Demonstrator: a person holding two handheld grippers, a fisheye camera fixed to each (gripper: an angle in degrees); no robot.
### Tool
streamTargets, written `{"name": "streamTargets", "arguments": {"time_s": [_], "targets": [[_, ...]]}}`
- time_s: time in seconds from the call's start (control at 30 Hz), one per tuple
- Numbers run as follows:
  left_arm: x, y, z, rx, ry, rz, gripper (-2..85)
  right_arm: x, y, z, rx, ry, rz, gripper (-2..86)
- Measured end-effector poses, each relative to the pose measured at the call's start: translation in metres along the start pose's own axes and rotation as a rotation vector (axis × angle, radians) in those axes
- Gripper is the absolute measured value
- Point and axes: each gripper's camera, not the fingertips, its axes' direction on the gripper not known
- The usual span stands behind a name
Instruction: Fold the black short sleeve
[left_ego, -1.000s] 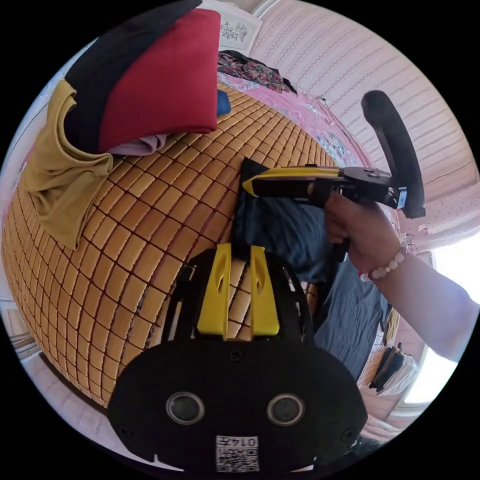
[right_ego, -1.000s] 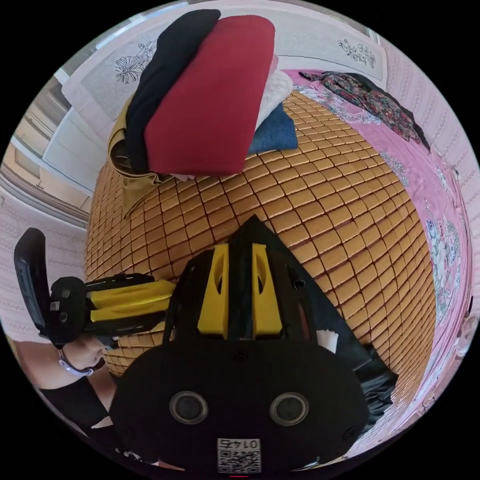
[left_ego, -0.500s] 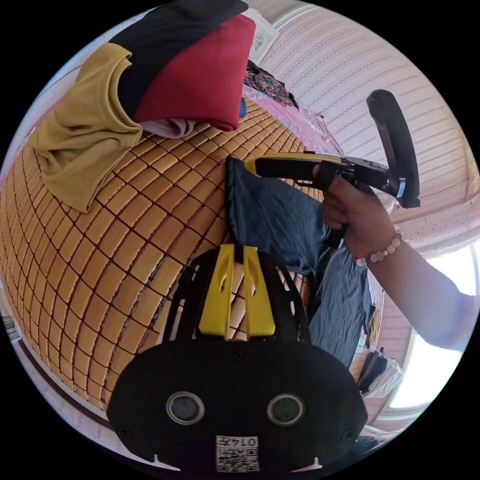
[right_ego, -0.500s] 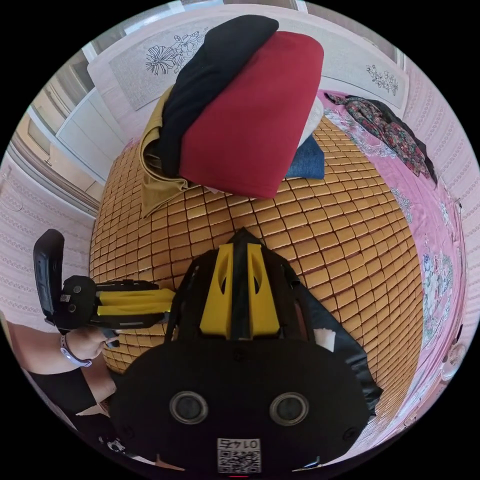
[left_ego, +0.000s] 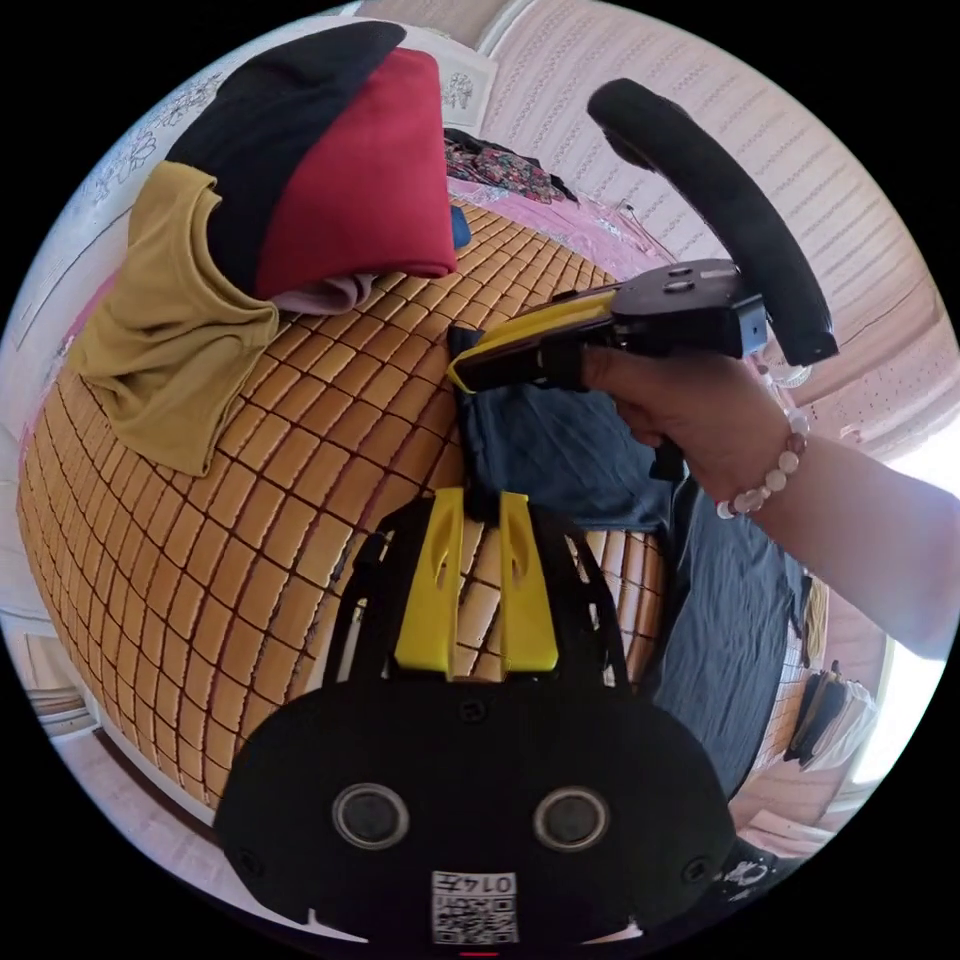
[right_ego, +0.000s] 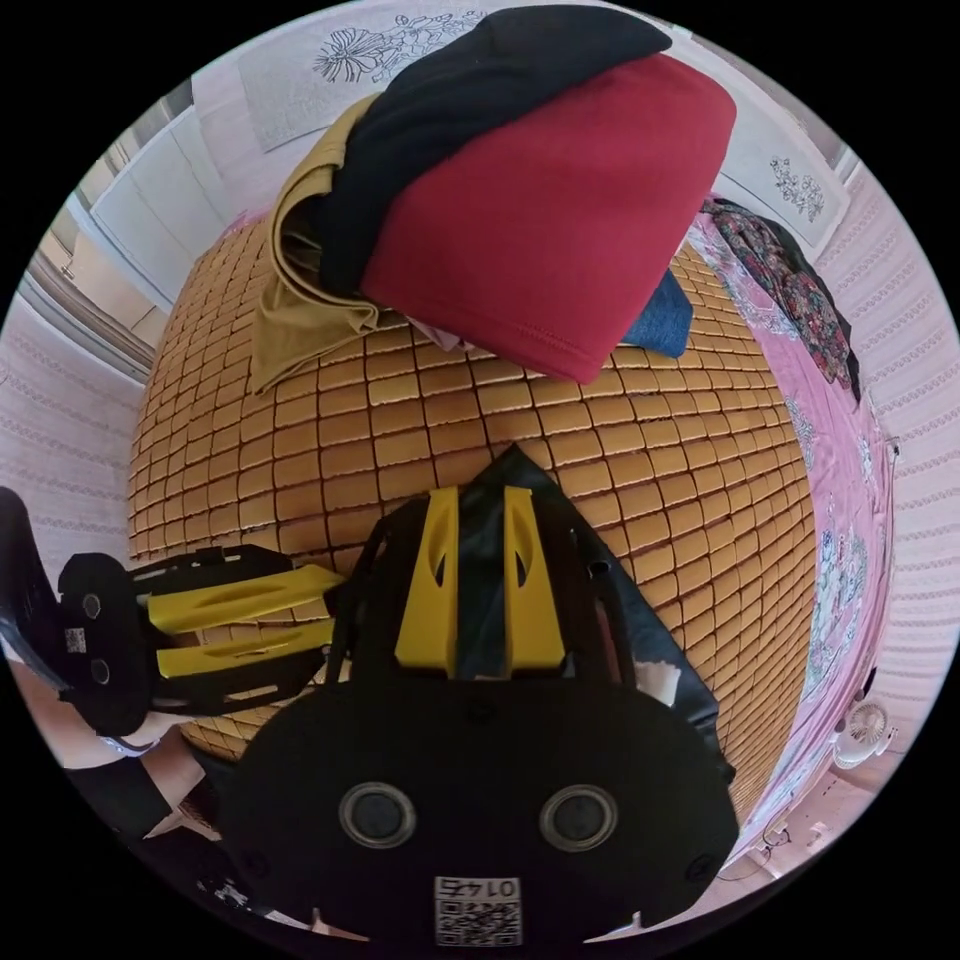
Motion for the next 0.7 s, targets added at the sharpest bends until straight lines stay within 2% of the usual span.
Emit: {"name": "streamTargets", "arguments": {"time_s": [0.27,0.43,0.57,0.7], "targets": [[0.02,0.002,0.014,-0.038,-0.01,0.025,4.3,-0.008,0.032,-0.009,-0.003,0.035,0.056,2.1],[0.036,0.007,0.023,-0.026,-0.012,0.043,1.0,0.002,0.065,-0.021,0.021,-0.028,0.095,0.7],[0.059,0.013,0.025,-0.029,-0.052,0.114,0.0,0.024,0.115,-0.05,0.14,-0.141,0.226,0.4],[0.091,0.02,0.008,0.062,-0.024,0.194,-0.3,0.035,0.172,-0.089,0.26,-0.136,0.281,0.2]]}}
